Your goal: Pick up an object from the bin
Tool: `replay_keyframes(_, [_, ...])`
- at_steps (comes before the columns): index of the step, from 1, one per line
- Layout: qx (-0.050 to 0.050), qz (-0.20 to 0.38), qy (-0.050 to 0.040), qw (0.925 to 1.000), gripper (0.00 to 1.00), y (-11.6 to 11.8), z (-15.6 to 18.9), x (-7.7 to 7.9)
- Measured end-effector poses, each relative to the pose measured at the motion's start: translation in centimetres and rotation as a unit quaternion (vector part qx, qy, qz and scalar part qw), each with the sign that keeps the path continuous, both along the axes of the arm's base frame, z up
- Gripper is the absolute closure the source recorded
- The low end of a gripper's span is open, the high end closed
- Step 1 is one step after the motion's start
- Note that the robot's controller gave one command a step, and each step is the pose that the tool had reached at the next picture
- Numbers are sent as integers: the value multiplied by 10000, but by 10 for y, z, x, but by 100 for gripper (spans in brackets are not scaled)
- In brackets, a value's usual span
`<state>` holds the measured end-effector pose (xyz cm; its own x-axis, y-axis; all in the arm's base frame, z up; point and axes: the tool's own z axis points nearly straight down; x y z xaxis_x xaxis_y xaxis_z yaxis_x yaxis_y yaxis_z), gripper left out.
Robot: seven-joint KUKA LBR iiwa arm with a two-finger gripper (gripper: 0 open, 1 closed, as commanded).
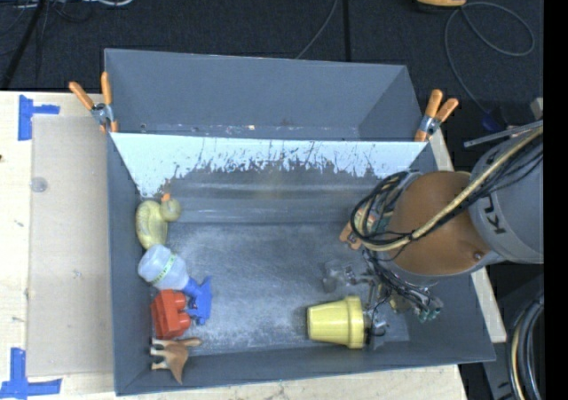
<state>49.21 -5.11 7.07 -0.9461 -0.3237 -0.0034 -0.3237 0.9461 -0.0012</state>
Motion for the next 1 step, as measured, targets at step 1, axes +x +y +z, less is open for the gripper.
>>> replay_keyframes(1, [2, 905, -27, 9959, 100, 28, 1, -4])
